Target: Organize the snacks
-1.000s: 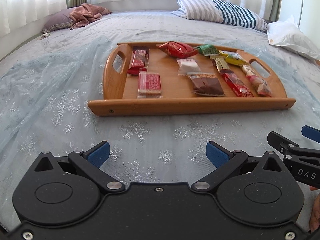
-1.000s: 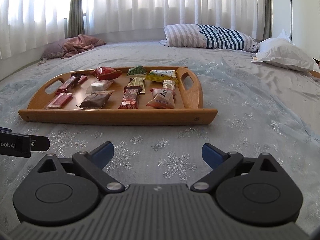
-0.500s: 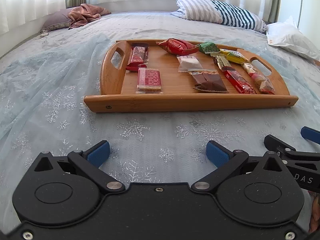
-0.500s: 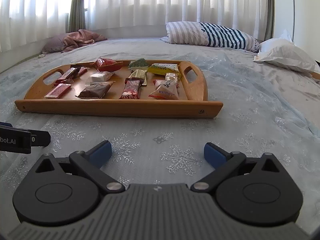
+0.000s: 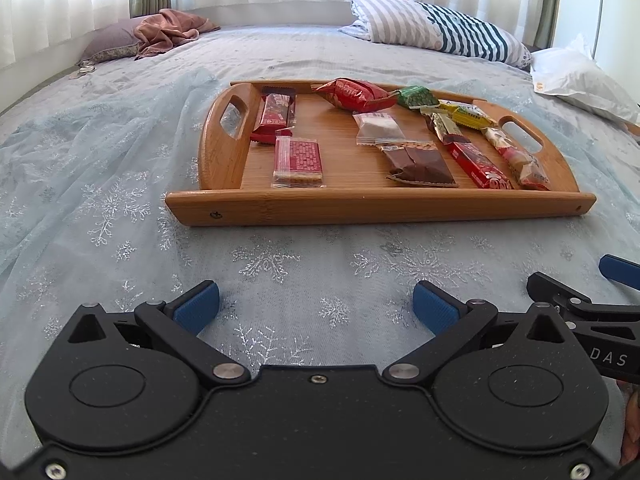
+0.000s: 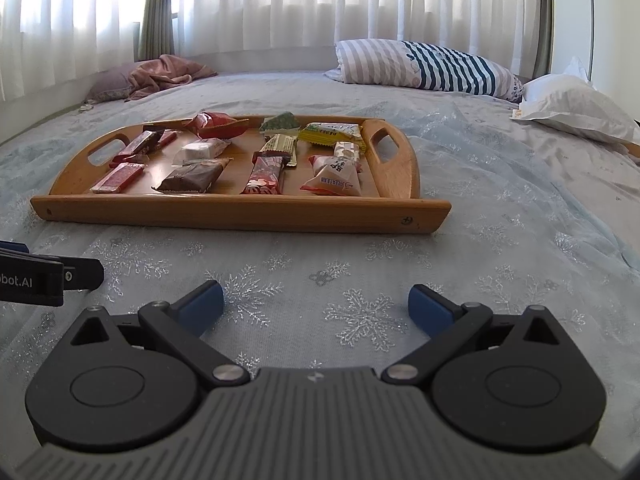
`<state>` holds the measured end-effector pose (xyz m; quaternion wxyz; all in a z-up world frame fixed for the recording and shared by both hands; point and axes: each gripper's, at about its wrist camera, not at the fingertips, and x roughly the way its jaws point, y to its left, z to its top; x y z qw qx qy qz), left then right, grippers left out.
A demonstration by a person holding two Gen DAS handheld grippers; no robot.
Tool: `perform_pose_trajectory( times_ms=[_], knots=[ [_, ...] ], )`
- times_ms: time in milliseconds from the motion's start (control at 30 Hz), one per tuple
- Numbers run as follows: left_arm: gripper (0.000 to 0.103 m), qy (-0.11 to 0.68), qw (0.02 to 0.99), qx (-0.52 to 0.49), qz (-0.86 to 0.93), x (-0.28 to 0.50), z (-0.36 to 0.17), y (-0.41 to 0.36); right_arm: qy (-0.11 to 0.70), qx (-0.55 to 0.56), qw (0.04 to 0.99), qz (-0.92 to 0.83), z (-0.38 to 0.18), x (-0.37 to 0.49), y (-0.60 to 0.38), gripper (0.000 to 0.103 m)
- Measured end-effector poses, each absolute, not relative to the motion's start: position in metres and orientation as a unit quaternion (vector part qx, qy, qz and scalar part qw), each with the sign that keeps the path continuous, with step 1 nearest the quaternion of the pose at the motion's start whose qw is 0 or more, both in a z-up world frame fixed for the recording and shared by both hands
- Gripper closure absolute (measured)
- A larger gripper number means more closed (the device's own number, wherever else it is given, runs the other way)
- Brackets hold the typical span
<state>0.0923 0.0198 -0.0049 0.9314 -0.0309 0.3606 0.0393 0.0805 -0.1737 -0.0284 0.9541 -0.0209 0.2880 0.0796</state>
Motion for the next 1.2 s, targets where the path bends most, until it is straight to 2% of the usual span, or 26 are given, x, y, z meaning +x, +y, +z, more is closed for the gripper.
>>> perform_pose_trajectory(
  times_ms=[1200],
  knots=[
    [0.000,0.369,0.928,-0.035,0.043,0.0976,-0.0061,0.0205,0.288,-0.022,0.954,0.079,-0.0280,0.0806,-0.1732,0.000]
  ],
)
